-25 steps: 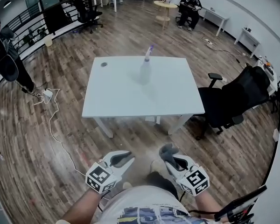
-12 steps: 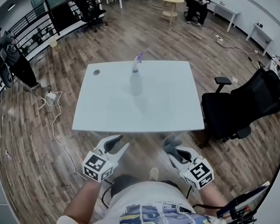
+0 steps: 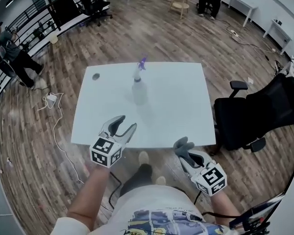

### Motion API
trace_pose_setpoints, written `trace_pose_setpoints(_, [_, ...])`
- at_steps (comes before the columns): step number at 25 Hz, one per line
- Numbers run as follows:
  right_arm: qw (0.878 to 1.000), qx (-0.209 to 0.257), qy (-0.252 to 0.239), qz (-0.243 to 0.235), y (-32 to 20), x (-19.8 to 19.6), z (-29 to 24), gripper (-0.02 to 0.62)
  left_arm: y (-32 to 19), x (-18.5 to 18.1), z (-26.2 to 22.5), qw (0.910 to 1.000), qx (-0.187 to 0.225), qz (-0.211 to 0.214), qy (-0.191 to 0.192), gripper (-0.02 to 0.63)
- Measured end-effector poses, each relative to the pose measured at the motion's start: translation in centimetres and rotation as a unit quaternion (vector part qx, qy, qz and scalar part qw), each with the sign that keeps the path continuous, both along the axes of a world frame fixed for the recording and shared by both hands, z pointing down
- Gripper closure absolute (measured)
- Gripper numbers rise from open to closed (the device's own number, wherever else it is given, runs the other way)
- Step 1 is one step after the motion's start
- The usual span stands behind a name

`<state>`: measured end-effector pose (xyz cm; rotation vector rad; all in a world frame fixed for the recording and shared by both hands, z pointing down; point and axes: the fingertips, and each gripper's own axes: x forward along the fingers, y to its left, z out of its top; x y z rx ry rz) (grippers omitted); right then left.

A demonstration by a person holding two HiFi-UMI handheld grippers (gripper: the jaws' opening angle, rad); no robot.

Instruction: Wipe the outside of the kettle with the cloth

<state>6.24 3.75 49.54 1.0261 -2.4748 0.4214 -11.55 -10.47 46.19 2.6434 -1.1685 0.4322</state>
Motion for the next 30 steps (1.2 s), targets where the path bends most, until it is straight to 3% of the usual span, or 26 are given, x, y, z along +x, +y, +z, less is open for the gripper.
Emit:
trace_pose_setpoints(7, [0.999,0.001,0.013,0.046,-5.6,0.4,-1.4,0.517,-10.2,0.0,1.9,0.9995,0.008,-0.01,-0.028,0.334])
trace_pose_setpoints(16, [0.996,-0.02,0.029,0.076,-11.4,-1.7,-0.9,0.517,-18.5,2.8,5.4,0.9989,0.007,0.031,-0.035,0.284])
trace_pose_setpoints(21, [0.995,-0.035,0.039,0.079,-12.8,-2.1,-0.6,0.517,-20.4,4.2,6.3,0.9988,0.008,0.047,-0.014,0.299])
trace_pose_setpoints(27, [0.997,-0.034,0.05,0.055,-15.1,-1.6,-1.1,0.517,-21.3,5.2,7.0,0.9981,0.004,0.062,-0.006,0.374])
trace_pose_setpoints(30, [0.998,-0.027,0.047,0.045,-16.0,-0.6,-1.4,0.517,-21.5,5.7,7.0,0.998,0.018,0.058,-0.018,0.388])
